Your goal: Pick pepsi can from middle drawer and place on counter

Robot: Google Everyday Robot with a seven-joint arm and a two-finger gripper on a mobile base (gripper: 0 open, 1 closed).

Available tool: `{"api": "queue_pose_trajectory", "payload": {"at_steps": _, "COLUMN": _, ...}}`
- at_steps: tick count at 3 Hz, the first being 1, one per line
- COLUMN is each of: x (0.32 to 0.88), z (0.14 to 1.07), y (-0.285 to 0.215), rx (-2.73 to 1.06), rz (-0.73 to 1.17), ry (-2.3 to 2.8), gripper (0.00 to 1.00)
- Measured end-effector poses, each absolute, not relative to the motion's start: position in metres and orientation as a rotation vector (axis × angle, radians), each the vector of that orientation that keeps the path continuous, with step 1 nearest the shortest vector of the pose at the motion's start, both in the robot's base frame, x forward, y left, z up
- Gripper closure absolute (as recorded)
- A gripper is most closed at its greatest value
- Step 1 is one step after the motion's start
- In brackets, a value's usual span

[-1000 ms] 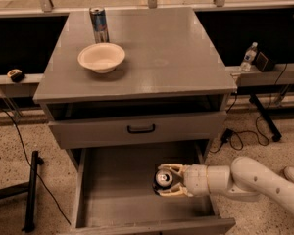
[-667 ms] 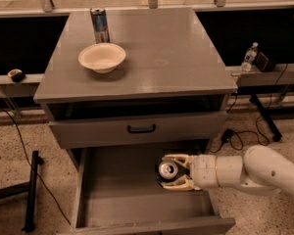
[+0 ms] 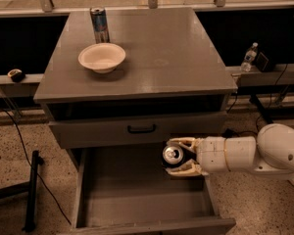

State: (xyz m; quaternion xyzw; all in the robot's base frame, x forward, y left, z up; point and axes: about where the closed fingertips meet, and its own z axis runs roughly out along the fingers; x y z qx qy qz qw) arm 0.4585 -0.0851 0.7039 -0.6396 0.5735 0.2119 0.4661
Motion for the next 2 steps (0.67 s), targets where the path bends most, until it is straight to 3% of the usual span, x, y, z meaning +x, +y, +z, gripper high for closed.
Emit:
{"api": "queue_pose_trajectory", "payload": {"at_steps": 1, "x": 0.465, "z": 0.704, "y": -0.082, "rx": -1.574, "rz": 0.511, "ry": 1.466, "gripper": 1.00}}
{"api": "queue_pose_trajectory", "payload": {"at_steps": 2, "x": 0.475, "z": 0.775, "y": -0.080, "rx": -1.585, "rz": 0.418, "ry": 1.437, "gripper": 1.00}}
